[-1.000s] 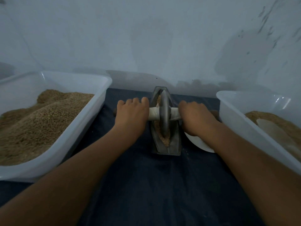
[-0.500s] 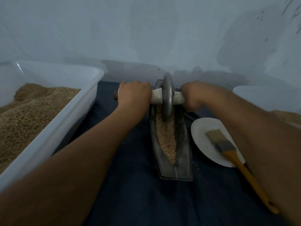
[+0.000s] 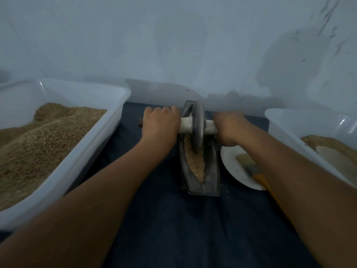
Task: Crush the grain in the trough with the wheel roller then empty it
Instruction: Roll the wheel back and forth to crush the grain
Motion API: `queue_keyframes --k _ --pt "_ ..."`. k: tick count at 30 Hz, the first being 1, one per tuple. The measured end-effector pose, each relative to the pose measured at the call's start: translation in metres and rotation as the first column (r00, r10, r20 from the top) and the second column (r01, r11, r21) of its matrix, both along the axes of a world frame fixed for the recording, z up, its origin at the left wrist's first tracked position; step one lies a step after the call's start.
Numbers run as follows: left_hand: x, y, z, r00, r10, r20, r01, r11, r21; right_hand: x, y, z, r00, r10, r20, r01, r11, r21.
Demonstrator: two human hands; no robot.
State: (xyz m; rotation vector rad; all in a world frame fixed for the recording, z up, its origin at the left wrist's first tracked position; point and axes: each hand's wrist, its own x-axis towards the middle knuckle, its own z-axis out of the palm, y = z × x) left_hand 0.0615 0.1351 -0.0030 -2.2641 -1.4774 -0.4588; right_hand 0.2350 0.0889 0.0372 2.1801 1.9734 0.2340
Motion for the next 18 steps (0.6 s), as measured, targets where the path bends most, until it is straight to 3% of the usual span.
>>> queue_keyframes --k 4,13,18 --pt "-0.004 -0.022 0.003 1.0 -0.003 -0.02 0.003 1.0 0.001 -0.003 -0.033 -0.006 0.998 0.006 -0.064 -0.004 1.0 0.026" --pt "-0.022 -0.056 -0.007 1.0 0.011 -0.016 -0.011 1.0 0.007 -0.013 -0.061 -0.017 0.995 0.088 0.046 -0.095 0.977 0.192" --pt "-0.015 -0.031 -0.005 1.0 -0.014 0.011 0.014 1.0 0.002 -0.007 -0.039 -0.015 0.999 0.048 0.004 -0.049 0.987 0.151"
